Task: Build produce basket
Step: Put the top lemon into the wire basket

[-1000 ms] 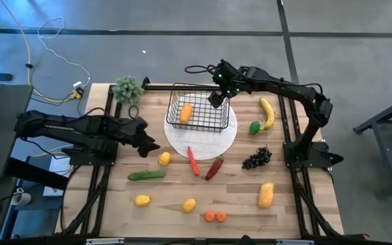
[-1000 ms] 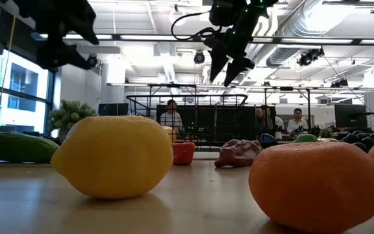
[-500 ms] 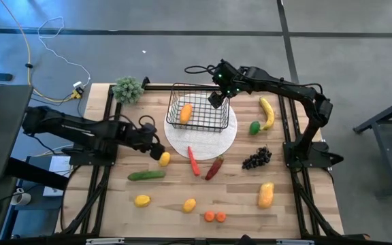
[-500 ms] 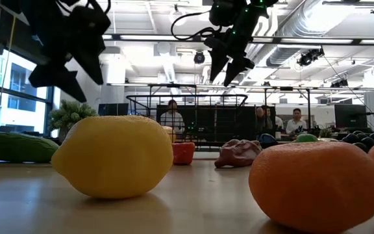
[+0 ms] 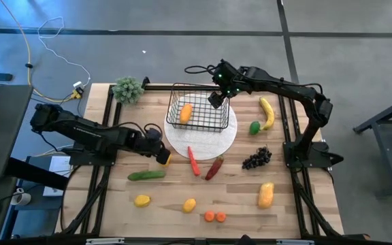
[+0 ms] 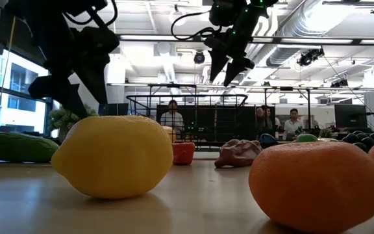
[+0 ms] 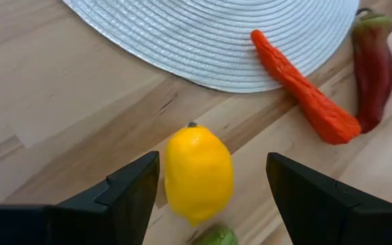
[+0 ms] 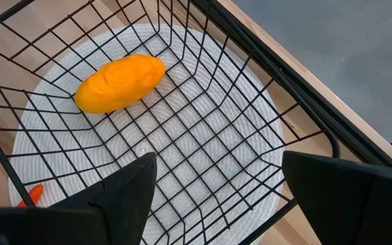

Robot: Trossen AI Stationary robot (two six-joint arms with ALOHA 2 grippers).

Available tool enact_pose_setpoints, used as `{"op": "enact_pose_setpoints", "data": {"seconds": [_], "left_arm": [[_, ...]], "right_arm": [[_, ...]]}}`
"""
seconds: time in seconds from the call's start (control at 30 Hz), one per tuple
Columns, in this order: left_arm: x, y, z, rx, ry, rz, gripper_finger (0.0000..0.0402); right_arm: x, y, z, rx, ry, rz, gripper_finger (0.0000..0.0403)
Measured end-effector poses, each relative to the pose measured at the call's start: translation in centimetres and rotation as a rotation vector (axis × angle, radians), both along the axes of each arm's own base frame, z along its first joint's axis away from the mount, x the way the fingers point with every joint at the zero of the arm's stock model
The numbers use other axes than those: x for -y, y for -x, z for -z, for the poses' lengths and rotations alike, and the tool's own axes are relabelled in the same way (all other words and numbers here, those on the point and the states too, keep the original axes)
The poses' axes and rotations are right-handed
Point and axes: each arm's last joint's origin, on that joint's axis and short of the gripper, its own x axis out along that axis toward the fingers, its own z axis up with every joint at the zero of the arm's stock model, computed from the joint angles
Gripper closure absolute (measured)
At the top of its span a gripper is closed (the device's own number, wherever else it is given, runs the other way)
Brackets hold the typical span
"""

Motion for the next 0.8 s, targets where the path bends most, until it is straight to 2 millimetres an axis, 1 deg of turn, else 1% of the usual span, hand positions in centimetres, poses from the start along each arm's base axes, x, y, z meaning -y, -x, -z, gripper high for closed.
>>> {"op": "enact_pose_setpoints", "data": {"seconds": [0.3,0.53,0.8], "left_arm": [[0.5,-1.0,1.2,-0.017,-0.029,0.004,0.0142],[0.6,-1.4,2.4,-0.065,-0.018,-0.009,0.0142],[0.8,-2.0,3.4,-0.079,0.002,0.002,0.0142]], "right_arm": [[0.0,0.0,0.0,0.002,-0.001,0.003,0.0104],[0.1,0.0,0.0,-0.007,0.015,0.014,0.0104],[0.1,0.0,0.0,-0.009,0.018,0.012,0.0104]]}}
